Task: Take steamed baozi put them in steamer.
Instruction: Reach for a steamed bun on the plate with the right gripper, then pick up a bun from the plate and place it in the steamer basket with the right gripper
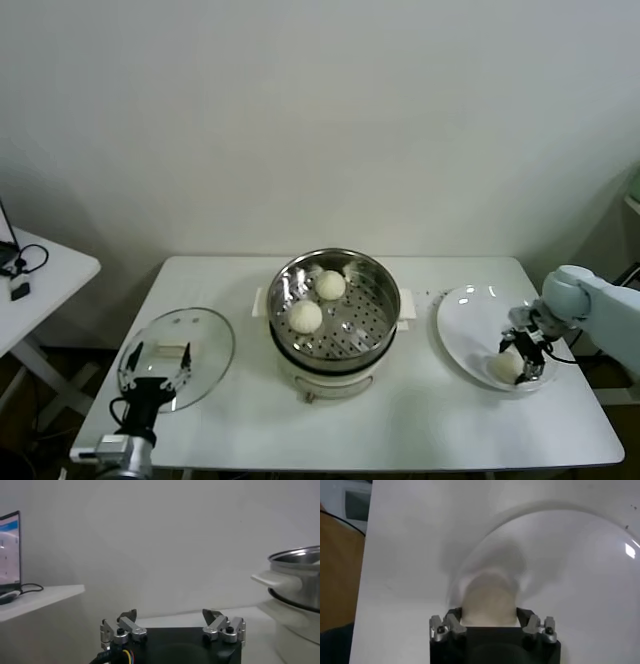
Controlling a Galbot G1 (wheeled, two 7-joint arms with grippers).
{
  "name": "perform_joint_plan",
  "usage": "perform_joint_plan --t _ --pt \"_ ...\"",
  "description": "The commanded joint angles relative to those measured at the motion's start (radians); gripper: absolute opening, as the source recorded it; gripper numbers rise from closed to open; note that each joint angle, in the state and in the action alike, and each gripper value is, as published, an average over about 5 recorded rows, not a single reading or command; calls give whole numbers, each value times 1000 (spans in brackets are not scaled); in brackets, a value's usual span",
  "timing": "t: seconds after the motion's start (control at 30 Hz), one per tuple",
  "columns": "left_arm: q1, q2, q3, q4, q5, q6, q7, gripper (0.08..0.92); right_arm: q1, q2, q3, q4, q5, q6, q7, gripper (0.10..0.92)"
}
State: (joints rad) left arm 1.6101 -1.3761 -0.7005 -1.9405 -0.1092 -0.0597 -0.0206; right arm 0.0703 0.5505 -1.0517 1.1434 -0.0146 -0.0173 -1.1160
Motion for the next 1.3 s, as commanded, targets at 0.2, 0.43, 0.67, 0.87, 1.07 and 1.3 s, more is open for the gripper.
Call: perform_joint_plan --t 0.2,0.43,0.67,0.87,1.07,1.3 --pt "-2 -3 -2 6 -4 4 -4 823 85 -13 -23 35 25 13 -7 685" --pt "-3 1 -8 11 -5 6 -8 823 318 -9 -59 199 -45 153 -58 679" --pt "1 7 -6 -8 2 13 -5 823 641 98 -151 400 -239 399 -89 680" --pt "12 15 -14 -29 5 19 -3 823 752 202 -153 495 -282 491 -87 687" --pt "31 11 -8 -35 16 20 -1 823 707 311 -128 576 -285 482 -84 687" --pt "45 12 2 -42 30 24 -3 823 567 444 -130 593 -311 455 -78 687"
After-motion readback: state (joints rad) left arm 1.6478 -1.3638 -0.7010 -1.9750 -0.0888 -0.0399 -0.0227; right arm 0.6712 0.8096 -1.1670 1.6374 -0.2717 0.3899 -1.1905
